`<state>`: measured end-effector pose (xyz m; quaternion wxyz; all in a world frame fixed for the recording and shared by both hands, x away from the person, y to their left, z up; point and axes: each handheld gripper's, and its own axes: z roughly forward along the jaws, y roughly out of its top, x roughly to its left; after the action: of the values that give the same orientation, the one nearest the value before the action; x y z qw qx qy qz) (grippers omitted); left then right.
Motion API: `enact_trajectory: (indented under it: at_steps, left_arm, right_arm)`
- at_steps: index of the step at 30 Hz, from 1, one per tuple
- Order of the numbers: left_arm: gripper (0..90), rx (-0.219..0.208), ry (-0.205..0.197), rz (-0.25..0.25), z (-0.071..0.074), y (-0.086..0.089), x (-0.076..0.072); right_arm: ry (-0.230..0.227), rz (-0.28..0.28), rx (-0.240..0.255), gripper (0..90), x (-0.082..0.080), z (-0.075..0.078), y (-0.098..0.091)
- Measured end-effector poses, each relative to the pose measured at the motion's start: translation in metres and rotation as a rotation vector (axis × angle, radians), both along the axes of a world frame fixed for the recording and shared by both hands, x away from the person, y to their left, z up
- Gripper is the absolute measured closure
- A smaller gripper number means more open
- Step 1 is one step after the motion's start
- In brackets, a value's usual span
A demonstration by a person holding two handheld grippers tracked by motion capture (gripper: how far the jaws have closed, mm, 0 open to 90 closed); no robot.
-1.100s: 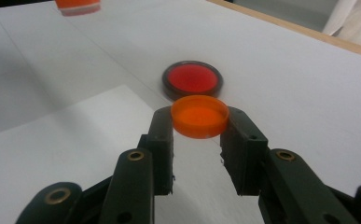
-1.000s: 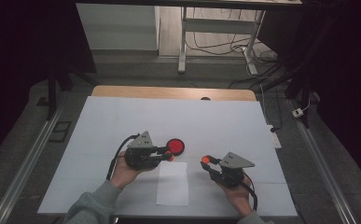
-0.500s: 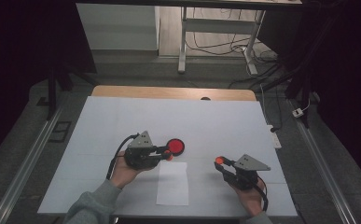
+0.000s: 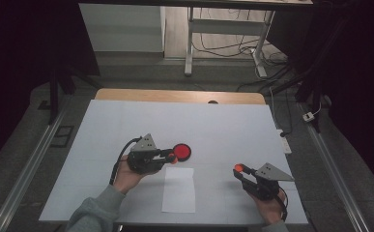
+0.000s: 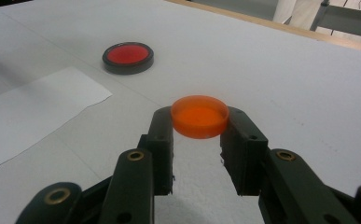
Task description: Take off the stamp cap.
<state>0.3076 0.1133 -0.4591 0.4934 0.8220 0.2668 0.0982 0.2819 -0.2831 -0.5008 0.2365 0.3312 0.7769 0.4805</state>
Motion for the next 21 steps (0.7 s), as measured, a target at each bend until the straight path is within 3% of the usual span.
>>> enact_trajectory:
  at_steps: [21]
  left_arm:
    - [72.6, -0.02, -0.008, 0.061, 0.002, 0.004, 0.016]
  right_arm:
    - [-0.005, -0.002, -0.004, 64.6, 0.0, 0.002, 0.001]
